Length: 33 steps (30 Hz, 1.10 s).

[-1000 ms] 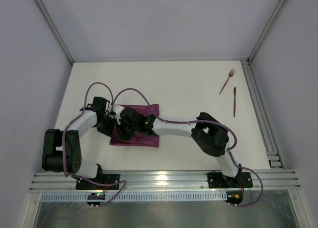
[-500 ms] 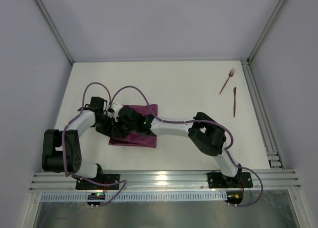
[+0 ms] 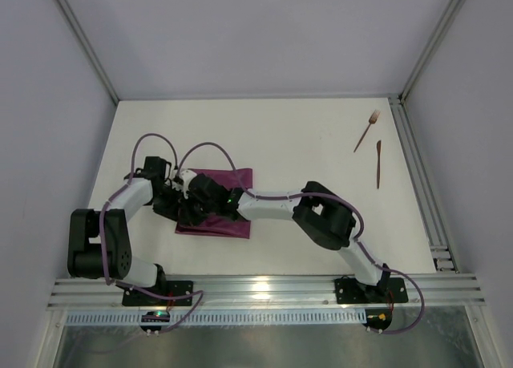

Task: Fold the napkin into a case and place the utensils inside
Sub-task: Fold the rectangle-folded napkin at the center of the board, then smooth out the square-folded napkin at the center of the board.

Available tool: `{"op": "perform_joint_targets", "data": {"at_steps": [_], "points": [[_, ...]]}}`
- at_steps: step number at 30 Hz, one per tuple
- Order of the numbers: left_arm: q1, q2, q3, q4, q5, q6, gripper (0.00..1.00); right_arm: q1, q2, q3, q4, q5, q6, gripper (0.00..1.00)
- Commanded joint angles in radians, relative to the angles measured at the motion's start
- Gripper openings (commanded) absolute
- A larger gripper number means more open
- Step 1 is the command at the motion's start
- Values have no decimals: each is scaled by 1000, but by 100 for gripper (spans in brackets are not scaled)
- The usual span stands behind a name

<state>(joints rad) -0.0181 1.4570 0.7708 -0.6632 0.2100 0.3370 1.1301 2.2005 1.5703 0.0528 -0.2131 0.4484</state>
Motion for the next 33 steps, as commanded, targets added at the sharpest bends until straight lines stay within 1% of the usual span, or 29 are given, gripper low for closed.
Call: {"op": "perform_joint_targets", "data": {"at_steps": [1, 5, 6, 9, 11, 14, 15, 16, 17, 18, 20, 21, 22, 23, 24, 26, 28, 30, 33], "points": [[10, -18, 30, -7, 11, 7, 4, -1, 4, 11, 50, 0, 13, 6], [12, -27, 31, -18, -18, 4, 8, -3, 19, 30, 29, -12, 10, 20], [14, -36, 33, -22, -33, 4, 9, -3, 16, 34, 18, -12, 7, 28], [14, -69, 42, -44, -66, 2, 13, -3, -7, 45, -4, -16, -19, 37], [14, -90, 53, -62, -83, 2, 14, -1, -30, 48, -25, -11, -40, 40], [14, -132, 74, -94, -107, 5, 20, -1, -91, 46, -47, 0, -62, 43], [15, -151, 81, -102, -118, 5, 23, -1, -110, 40, -45, 4, -63, 46], [15, -161, 87, -110, -124, 5, 24, -1, -148, 39, -74, 9, -69, 48], [14, -170, 97, -125, -130, 5, 25, -1, -165, 34, -89, 9, -83, 54], [14, -187, 105, -131, -138, 5, 26, 0, -183, 24, -100, 11, -88, 56], [14, -205, 123, -147, -124, 4, 26, -1, -252, -10, -123, 30, -97, 56], [14, -214, 131, -170, -107, 5, 26, -3, -278, -71, -125, 41, -97, 56], [14, -233, 137, -183, -53, 8, 26, -3, -303, -105, -125, 53, -96, 54], [15, -241, 139, -196, -31, 23, 27, -6, -350, -140, -126, 81, -93, 53], [14, -248, 137, -210, -15, 28, 29, -12, -372, -207, -128, 90, -76, 52], [1, -251, 131, -217, -12, 37, 29, -29, -413, -298, -134, 93, -48, 50], [-3, -245, 121, -231, -12, 45, 30, -56, -433, -352, -134, 81, -17, 50], [-6, -236, 105, -248, -3, 66, 33, -56, -459, -412, -148, 121, -55, 50], [-9, -239, 87, -248, -20, 76, 36, -52, -488, -460, -171, 145, -109, 46]]}}
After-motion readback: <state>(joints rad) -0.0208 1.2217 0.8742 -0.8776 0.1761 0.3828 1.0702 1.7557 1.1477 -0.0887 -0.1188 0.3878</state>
